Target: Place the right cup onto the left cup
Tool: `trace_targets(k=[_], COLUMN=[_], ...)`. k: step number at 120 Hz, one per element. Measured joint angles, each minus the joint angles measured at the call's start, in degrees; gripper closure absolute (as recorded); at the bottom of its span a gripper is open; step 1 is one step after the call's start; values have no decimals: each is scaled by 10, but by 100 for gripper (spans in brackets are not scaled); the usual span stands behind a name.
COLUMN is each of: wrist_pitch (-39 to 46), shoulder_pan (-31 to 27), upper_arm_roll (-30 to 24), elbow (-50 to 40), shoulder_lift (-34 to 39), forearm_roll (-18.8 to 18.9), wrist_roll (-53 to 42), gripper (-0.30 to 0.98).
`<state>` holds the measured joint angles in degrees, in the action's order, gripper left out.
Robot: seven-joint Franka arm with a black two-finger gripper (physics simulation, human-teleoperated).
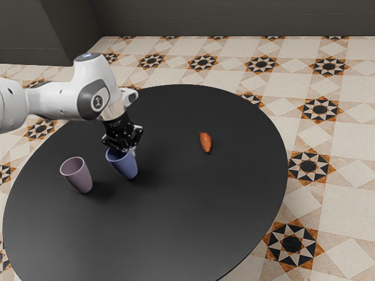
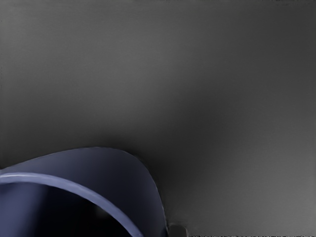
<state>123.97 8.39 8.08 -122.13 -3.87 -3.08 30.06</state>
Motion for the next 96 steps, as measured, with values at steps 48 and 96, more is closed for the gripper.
trace_targets(k=[48,96], wrist_pitch=[-135,-176], shoulder_pan=[-37,-93], upper_arm_roll=[1,18], elbow=[32,43], shoulder_lift=[92,104], forearm_roll=[76,81], wrist_roll=[25,36], gripper=[79,78])
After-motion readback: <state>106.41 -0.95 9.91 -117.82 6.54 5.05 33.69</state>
